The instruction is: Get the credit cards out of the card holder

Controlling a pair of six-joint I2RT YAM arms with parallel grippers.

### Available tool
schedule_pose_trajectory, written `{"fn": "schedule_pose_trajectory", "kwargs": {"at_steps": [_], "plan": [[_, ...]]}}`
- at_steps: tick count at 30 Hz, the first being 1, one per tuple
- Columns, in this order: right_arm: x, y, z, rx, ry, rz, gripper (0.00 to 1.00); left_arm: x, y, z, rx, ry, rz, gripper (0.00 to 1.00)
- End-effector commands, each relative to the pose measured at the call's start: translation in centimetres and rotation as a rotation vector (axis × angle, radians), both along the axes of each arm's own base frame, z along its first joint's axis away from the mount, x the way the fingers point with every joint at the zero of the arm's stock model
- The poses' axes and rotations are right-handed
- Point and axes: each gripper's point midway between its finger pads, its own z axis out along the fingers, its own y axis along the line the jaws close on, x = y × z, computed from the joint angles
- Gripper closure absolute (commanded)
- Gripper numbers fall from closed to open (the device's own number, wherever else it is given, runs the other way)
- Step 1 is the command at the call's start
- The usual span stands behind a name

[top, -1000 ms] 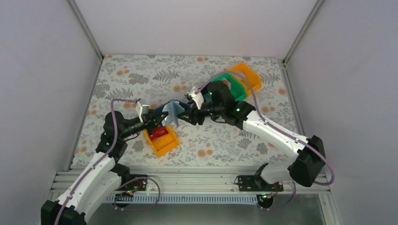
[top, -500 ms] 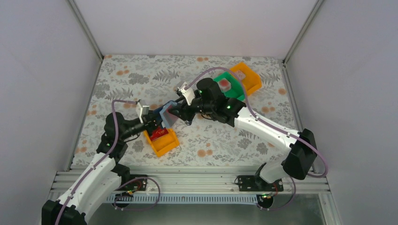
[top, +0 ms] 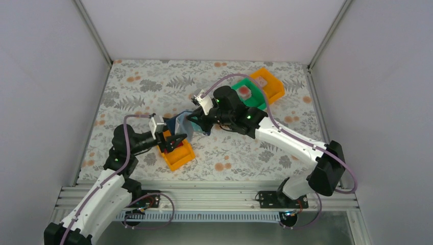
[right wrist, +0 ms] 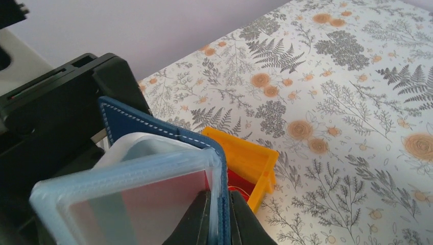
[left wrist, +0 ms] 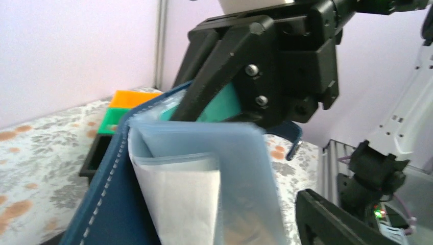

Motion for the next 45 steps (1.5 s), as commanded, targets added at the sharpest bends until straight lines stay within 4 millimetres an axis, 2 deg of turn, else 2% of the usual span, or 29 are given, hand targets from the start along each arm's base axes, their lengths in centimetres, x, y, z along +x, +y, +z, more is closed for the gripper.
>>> {"fn": "schedule_pose_trajectory", "kwargs": {"at_steps": [1, 4, 6, 10, 12, 15, 18, 22, 28, 33, 40, 42, 44, 45], "plan": [[-0.1, -0.1, 3.2, 0.053, -0.033, -0.023, 0.96, -1.3, -0.4, 0.6, 0.076, -0.175, -0.062, 0.24], [0.1, -0.1, 3.9, 0.059, -0.034, -0.034, 0.96, -0.3, 0.0, 1.0, 0.059, -0.160, -0.004, 0.20], [0.0, 0.0, 3.8, 0.051, -0.030, -0.029, 0.96, -0.4, -0.1, 1.5, 0.036, -0.157, -0.006, 0.24], [-0.1, -0.7, 3.9, 0.045, -0.052, -0.038, 0.96, -1.2, -0.4, 2.1, 0.020, -0.149, -0.054, 0.61], [-0.3, -0.9, 4.2, 0.046, -0.064, -0.032, 0.96, -1.4, -0.4, 2.1, 0.024, -0.139, -0.063, 0.71], [-0.3, -1.4, 4.5, 0.043, -0.088, -0.031, 0.96, -2.3, -0.6, 2.4, 0.028, -0.156, -0.108, 0.71], [-0.4, -1.7, 4.3, 0.040, -0.092, -0.020, 0.96, -3.3, -0.9, 2.6, 0.046, -0.207, -0.167, 0.63], [-1.0, -1.8, 4.2, 0.050, -0.091, 0.017, 0.96, -3.4, -0.9, 2.7, 0.086, -0.256, -0.168, 0.62], [-2.3, -1.8, 4.8, 0.074, -0.093, 0.074, 0.96, -1.4, -0.1, 2.5, 0.106, -0.251, -0.045, 0.69], [-3.5, -2.1, 5.5, 0.096, -0.106, 0.131, 0.96, -1.2, 0.0, 2.3, 0.126, -0.266, -0.024, 0.77], [-4.8, -2.1, 5.6, 0.112, -0.099, 0.195, 0.96, -1.5, -0.2, 2.4, 0.117, -0.260, -0.050, 0.78], [-4.8, -2.2, 5.4, 0.102, -0.104, 0.195, 0.96, -1.9, -0.3, 2.6, 0.119, -0.271, -0.070, 0.84], [-4.7, -2.4, 5.3, 0.096, -0.108, 0.188, 0.96, -2.0, -0.3, 2.7, 0.119, -0.272, -0.077, 0.96], [-4.7, -2.4, 5.1, 0.094, -0.107, 0.191, 0.96, -2.1, -0.4, 2.9, 0.115, -0.271, -0.081, 0.97]]}}
